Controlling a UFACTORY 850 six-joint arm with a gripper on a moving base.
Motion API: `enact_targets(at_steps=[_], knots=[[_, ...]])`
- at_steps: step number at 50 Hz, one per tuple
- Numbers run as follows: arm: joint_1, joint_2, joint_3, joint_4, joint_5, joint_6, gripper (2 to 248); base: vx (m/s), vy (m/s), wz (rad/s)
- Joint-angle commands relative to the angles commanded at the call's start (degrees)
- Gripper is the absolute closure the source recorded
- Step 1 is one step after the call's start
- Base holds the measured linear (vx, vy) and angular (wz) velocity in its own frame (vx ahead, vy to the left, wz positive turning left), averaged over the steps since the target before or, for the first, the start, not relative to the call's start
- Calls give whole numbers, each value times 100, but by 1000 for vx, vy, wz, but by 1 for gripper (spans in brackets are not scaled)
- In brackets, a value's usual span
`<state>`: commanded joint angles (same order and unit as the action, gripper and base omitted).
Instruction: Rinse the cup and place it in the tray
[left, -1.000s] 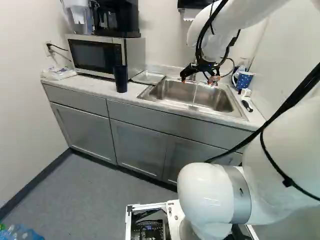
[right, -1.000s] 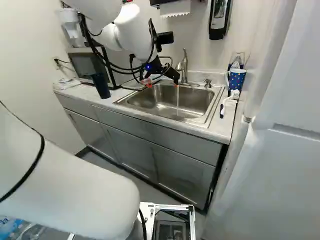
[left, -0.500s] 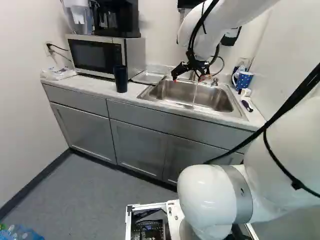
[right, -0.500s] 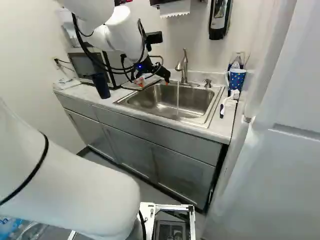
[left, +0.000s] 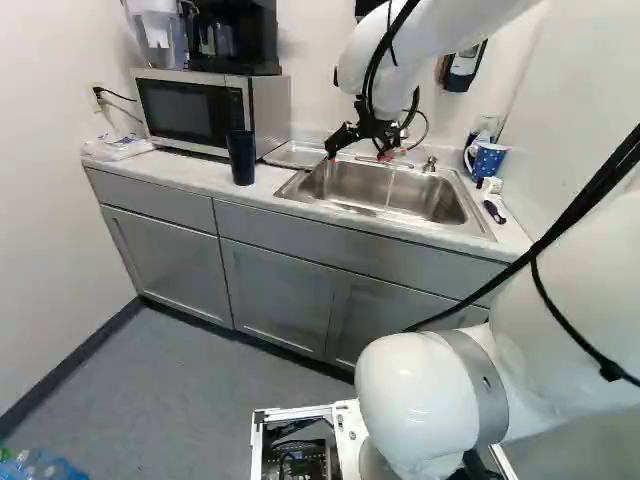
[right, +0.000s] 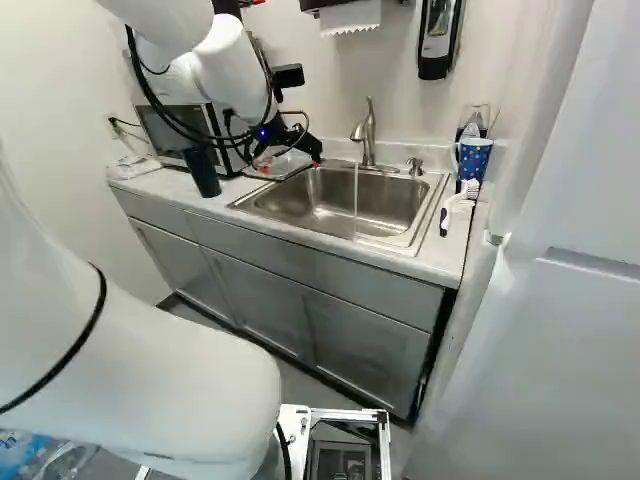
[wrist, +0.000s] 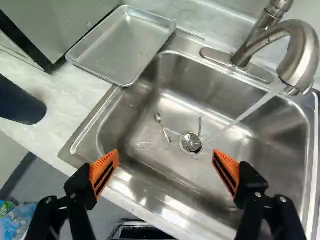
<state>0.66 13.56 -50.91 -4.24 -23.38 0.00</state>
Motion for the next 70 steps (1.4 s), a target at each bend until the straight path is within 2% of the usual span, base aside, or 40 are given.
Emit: enact_targets(at_steps=[36,49,70], knots=[[755,-162,-143,-110,520,0,3,0,0,0],[1018,-227,-201,-104,542,0,3,0,0,0],[1433,-375,-335,245,542,0,3,0,0,0]])
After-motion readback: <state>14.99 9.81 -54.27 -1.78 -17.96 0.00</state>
